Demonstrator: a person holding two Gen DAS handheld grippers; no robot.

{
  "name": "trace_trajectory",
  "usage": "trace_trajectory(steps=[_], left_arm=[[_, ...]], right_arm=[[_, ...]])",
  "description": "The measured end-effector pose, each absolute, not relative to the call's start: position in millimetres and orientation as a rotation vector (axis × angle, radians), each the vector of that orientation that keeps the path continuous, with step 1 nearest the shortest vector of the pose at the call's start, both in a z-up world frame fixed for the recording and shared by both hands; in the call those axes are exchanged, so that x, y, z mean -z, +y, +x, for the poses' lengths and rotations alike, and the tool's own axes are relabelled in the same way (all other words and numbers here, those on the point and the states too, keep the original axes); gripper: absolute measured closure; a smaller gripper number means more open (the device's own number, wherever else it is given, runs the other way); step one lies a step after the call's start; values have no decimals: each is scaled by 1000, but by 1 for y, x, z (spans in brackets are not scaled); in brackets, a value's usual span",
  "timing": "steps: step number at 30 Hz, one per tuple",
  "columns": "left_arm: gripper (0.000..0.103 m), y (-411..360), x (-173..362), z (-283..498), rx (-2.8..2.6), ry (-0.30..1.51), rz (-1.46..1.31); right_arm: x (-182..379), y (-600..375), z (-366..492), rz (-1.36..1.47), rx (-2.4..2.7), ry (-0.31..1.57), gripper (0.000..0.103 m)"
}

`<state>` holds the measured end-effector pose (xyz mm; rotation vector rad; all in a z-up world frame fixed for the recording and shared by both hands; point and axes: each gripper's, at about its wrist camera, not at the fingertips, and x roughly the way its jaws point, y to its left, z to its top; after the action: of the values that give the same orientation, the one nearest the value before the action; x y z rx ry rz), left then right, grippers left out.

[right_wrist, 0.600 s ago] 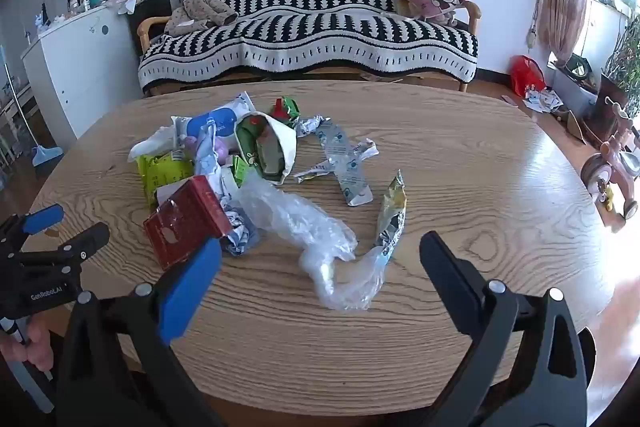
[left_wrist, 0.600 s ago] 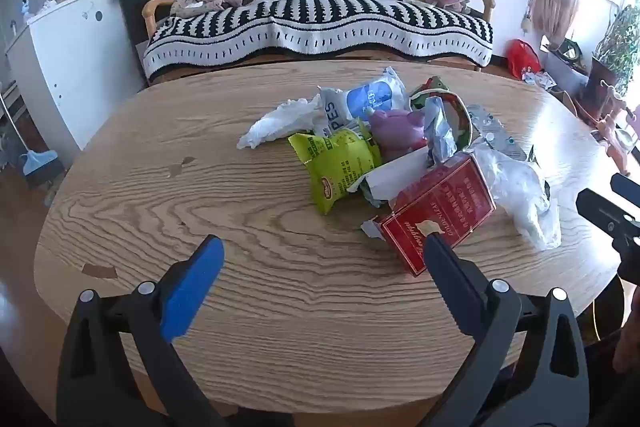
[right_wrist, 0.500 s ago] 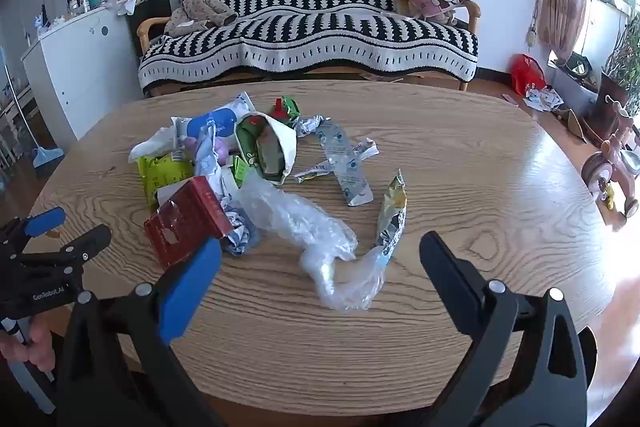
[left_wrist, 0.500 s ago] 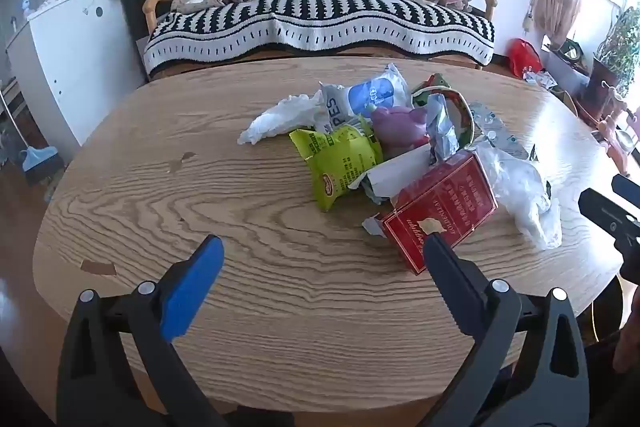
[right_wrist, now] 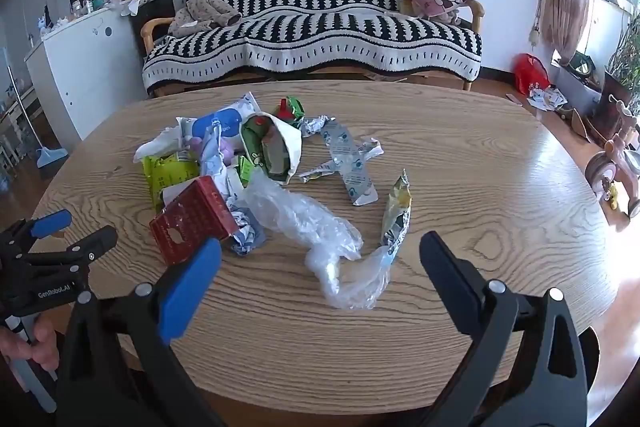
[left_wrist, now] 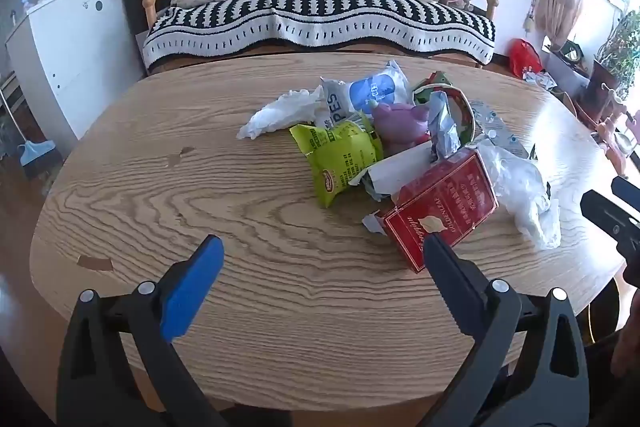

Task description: Collect trash

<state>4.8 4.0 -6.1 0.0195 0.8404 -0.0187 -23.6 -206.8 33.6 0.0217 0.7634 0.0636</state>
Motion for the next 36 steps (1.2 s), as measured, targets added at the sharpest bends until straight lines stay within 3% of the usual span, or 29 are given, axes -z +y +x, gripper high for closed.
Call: trace_trajectory(steps=[36], left_arm=[[6, 0, 4, 2, 36, 843, 20]], right_arm=[[-33, -214, -24, 32, -84, 768, 7]])
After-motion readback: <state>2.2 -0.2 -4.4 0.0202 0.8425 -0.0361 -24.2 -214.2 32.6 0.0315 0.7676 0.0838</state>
